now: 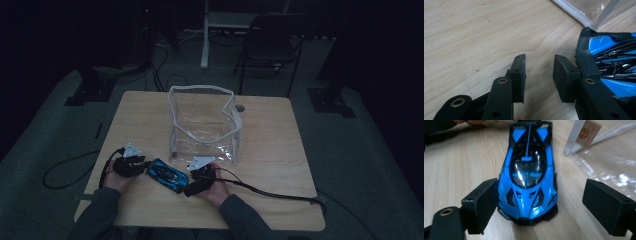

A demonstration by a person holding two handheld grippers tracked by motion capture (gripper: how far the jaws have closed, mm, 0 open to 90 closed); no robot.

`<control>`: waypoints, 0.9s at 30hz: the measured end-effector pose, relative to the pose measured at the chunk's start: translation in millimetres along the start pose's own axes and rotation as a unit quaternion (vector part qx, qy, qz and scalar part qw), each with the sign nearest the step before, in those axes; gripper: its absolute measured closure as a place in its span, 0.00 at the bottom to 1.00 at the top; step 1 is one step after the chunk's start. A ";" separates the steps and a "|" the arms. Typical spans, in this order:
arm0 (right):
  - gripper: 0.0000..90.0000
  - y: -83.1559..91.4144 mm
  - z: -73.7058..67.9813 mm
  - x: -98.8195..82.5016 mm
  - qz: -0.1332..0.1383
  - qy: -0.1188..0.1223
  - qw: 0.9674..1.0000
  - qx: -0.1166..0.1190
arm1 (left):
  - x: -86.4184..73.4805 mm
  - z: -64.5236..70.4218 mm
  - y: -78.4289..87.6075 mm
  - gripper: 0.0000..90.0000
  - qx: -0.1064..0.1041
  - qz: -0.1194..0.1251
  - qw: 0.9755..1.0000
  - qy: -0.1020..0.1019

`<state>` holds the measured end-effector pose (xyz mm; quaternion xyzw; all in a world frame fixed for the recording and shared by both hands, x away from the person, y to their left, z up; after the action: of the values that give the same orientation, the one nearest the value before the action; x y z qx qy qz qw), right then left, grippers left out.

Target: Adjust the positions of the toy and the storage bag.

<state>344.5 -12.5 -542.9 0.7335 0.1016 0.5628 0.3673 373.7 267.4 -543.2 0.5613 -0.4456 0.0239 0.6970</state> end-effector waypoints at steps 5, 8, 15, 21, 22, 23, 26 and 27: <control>0.14 -9.3 -2.2 -3.2 0.001 -0.004 1.000 0.018 | 0.8 2.4 -0.7 0.71 -0.004 0.000 1.000 -0.003; 0.14 -9.2 -4.0 -3.0 0.003 0.006 1.000 0.013 | 1.2 4.0 -1.0 0.71 -0.006 0.000 1.000 -0.004; 0.16 -16.5 -20.8 -3.0 -0.055 0.082 0.995 -0.022 | 5.7 14.6 -3.5 0.70 -0.014 -0.004 1.000 -0.018; 0.26 -7.6 -18.5 -4.9 -0.051 0.095 0.993 -0.038 | 5.2 25.2 -2.7 0.73 -0.032 -0.006 0.999 -0.030; 0.26 -7.6 -18.5 -4.9 -0.051 0.095 0.993 -0.038 | 5.2 25.2 -2.7 0.73 -0.032 -0.006 0.999 -0.030; 0.27 -5.6 -16.6 -5.9 -0.051 0.098 0.993 -0.035 | 5.5 27.7 -2.8 0.73 -0.037 -0.006 0.999 -0.032; 0.27 8.6 -5.4 -10.2 -0.065 0.118 0.991 -0.018 | 7.8 37.0 -4.0 0.71 -0.049 -0.008 0.998 -0.046; 0.27 8.6 -5.4 -10.2 -0.065 0.118 0.991 -0.018 | 8.8 40.4 -4.5 0.71 -0.054 -0.009 0.997 -0.049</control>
<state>333.8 -22.0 -544.4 0.6469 0.1811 0.6224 0.4018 357.3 229.2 -542.0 0.5272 -0.4749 -0.0345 0.7038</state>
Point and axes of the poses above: each handheld gripper's, and its own axes: y roughly backward along the jaws, x roughly out of its top, z roughly to its right, the point moved 1 cm from there along -y, roughly forward along the jaws, and after that the axes turned 4 degrees about -z, right-handed, at the moved point
